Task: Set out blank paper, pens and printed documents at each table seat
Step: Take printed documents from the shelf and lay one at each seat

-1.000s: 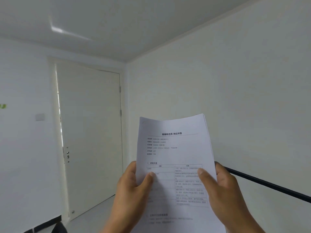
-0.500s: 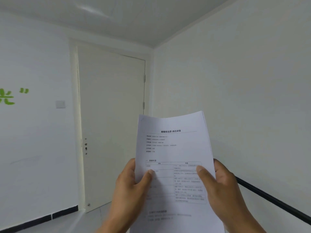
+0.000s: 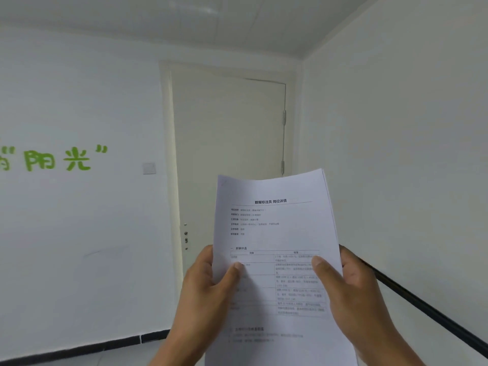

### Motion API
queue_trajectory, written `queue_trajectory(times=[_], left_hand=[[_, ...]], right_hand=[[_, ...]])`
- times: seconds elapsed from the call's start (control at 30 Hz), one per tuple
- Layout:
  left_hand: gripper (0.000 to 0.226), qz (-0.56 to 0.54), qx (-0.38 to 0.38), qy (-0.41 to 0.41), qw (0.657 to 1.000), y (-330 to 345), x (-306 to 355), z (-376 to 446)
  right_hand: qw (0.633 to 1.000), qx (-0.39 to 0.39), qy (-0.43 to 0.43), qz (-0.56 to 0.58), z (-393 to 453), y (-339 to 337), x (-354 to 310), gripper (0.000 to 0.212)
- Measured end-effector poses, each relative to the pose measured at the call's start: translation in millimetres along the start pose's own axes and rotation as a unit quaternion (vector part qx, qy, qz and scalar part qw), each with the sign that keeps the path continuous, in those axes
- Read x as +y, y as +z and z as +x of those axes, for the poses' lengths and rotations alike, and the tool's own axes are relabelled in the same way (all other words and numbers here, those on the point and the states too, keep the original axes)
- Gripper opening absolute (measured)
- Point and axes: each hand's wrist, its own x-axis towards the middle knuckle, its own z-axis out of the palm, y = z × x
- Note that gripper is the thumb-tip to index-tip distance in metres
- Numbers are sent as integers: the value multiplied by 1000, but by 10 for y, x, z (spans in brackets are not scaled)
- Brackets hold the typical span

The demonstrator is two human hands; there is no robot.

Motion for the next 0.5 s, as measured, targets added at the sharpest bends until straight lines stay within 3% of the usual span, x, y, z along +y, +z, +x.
queue_trajectory(times=[0.23, 0.5], left_hand=[[21, 68, 90, -8, 994, 72, -432, 1034], [18, 144, 206, -34, 967, -318, -946, 1953]], right_hand=[[996, -77, -16, 45, 1339, 584, 574, 12], [976, -196, -15, 97, 2476, 1708, 939, 14]])
